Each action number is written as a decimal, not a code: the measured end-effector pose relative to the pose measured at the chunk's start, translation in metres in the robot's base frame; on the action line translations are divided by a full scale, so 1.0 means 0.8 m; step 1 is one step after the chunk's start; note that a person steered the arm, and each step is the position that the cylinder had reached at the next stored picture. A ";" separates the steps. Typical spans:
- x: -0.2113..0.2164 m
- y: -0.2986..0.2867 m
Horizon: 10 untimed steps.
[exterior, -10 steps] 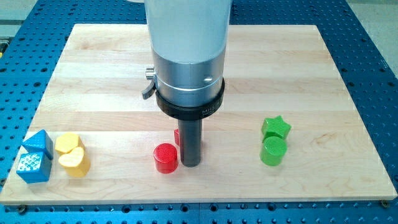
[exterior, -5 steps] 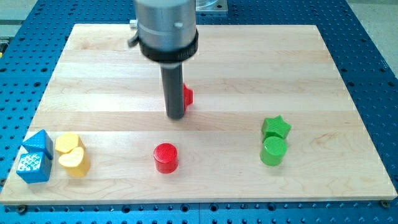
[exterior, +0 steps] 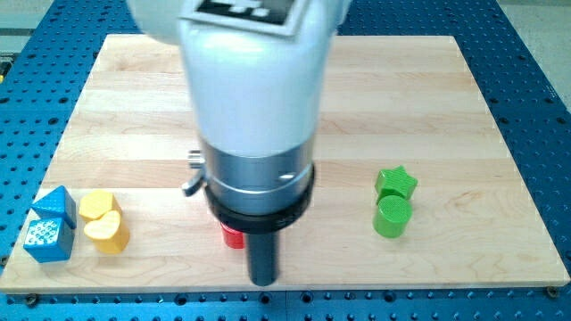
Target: Move both the red blocks to the center of the board
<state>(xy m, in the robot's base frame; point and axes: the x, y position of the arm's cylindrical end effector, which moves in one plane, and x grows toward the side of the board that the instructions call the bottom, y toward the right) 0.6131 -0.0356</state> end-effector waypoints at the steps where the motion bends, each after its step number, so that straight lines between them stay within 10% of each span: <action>1: -0.073 -0.006; 4: -0.075 -0.072; 6: -0.178 -0.026; 10: -0.207 0.060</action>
